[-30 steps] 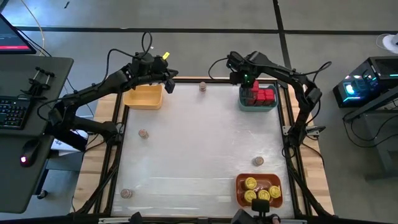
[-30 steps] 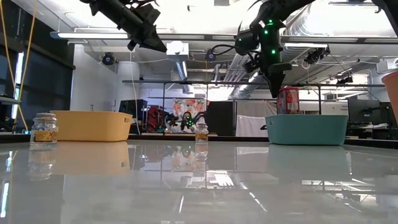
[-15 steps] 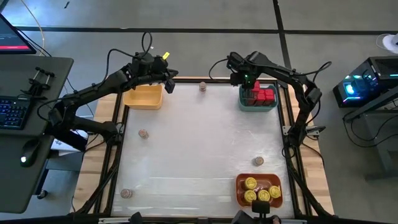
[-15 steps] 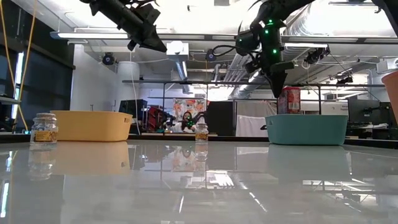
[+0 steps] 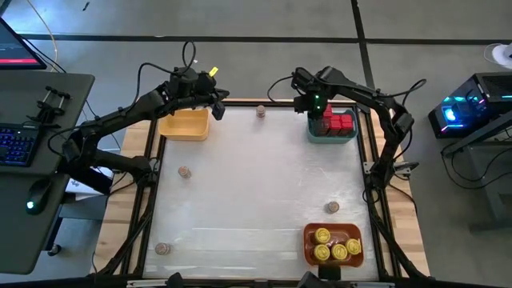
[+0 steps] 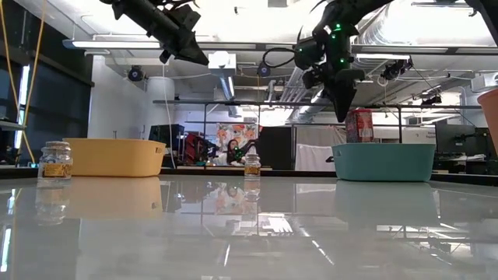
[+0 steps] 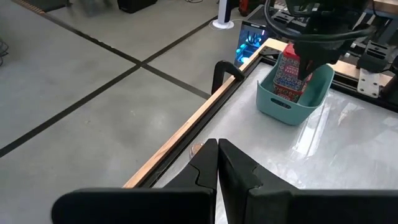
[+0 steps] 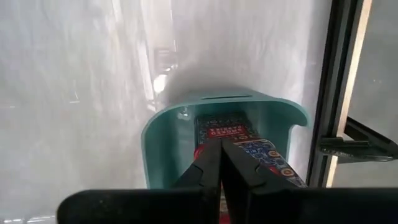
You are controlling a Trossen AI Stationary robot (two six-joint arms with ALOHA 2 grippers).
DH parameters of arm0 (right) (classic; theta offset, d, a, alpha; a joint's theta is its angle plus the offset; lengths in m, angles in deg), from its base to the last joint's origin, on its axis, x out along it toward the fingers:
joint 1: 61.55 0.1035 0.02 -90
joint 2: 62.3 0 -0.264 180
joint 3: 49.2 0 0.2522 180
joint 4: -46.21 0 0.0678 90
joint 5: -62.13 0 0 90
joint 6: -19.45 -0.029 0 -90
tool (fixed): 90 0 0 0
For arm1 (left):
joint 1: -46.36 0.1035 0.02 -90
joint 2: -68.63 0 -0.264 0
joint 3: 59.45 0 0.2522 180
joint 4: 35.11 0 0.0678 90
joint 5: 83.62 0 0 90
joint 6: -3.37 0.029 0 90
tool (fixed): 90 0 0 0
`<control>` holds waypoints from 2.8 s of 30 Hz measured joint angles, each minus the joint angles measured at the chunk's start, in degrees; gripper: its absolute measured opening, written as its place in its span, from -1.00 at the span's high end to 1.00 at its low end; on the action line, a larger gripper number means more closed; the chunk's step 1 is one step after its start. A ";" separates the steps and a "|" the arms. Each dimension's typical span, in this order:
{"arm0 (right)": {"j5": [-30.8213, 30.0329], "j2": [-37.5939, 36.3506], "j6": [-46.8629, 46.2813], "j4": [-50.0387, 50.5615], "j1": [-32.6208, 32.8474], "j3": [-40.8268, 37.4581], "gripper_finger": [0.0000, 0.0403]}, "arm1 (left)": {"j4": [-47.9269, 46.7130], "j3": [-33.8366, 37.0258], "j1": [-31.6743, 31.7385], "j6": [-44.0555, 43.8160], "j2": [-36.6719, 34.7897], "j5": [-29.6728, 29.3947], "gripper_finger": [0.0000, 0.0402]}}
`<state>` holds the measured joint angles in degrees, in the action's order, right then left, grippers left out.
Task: Sort spices by type
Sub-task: Stack the red seasoning can on top of the other red seasoning can on the green bin
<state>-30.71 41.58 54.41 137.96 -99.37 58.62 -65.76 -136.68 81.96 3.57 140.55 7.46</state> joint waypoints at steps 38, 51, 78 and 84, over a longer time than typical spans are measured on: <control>-10.92 0.13 -1.93 -5.52 9.26 -8.46 1.00 | 0.02 0.00 0.00 0.00 -0.02 0.00 1.00; -23.68 7.95 -24.97 -2.31 18.10 -8.41 1.00 | 0.02 0.00 0.00 0.93 -0.02 -0.02 1.00; -36.46 11.84 -32.59 4.03 16.54 -5.49 1.00 | 0.05 0.00 0.00 0.46 -0.02 -0.26 1.00; -37.83 11.87 -32.50 4.63 15.26 -5.49 1.00 | 0.09 0.00 0.00 0.46 -0.02 -0.28 1.00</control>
<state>-68.54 53.45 21.91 142.59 -84.12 53.14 -65.67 -136.68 81.96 4.04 140.52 7.18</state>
